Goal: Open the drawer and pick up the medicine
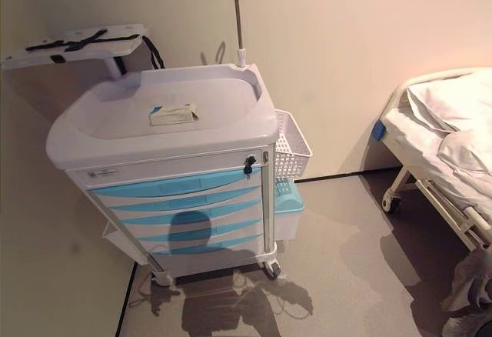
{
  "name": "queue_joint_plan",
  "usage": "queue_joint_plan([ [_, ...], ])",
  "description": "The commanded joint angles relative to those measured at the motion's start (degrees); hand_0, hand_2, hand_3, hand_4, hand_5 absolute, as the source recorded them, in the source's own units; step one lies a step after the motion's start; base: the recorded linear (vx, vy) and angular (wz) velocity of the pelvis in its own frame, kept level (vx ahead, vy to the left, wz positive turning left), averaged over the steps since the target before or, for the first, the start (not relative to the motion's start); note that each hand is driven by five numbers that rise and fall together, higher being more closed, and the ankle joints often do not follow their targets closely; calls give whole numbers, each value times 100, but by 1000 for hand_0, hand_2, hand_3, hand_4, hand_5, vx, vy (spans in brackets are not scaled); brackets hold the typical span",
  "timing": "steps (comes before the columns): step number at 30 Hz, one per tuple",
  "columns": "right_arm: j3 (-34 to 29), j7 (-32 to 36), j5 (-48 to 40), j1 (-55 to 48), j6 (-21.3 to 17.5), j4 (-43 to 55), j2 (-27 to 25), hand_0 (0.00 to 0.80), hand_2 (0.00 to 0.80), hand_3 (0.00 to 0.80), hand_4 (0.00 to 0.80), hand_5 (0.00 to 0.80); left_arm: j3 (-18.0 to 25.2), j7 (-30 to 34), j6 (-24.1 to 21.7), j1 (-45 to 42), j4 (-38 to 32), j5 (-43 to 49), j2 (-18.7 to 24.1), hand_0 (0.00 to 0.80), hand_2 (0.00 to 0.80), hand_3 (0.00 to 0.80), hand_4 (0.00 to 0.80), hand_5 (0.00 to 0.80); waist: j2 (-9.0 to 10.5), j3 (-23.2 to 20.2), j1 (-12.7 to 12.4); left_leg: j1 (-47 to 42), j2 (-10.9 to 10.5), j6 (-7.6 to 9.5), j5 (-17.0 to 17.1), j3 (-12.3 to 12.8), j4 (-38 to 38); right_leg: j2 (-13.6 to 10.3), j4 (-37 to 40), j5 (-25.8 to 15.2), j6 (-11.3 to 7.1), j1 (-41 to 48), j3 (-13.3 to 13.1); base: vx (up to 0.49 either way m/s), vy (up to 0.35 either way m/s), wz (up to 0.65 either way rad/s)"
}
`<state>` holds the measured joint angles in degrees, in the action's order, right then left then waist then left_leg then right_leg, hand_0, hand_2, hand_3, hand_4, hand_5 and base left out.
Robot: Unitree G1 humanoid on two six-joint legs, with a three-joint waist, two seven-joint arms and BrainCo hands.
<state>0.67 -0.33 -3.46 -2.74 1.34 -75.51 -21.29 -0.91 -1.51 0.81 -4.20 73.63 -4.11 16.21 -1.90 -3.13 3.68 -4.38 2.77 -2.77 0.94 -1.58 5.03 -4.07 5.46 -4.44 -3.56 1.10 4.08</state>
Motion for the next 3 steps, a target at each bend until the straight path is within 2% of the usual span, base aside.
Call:
queue_joint_plan([
  [1,68,0,-69,156,-103,-340,207,0,0,0,0,0,419,15,-38,157,300,33,133,0,0,0,0,0,337,7,29,188,-377,212,-188,-167,-191,-123,-394,261,-312,-31,115,9,0,9],
  [3,74,7,-55,126,-91,-408,234,0,0,0,0,0,381,29,-29,134,338,88,106,0,0,0,0,0,336,18,30,174,-375,216,-203,-178,-205,-124,-407,282,-309,-18,121,8,0,5],
])
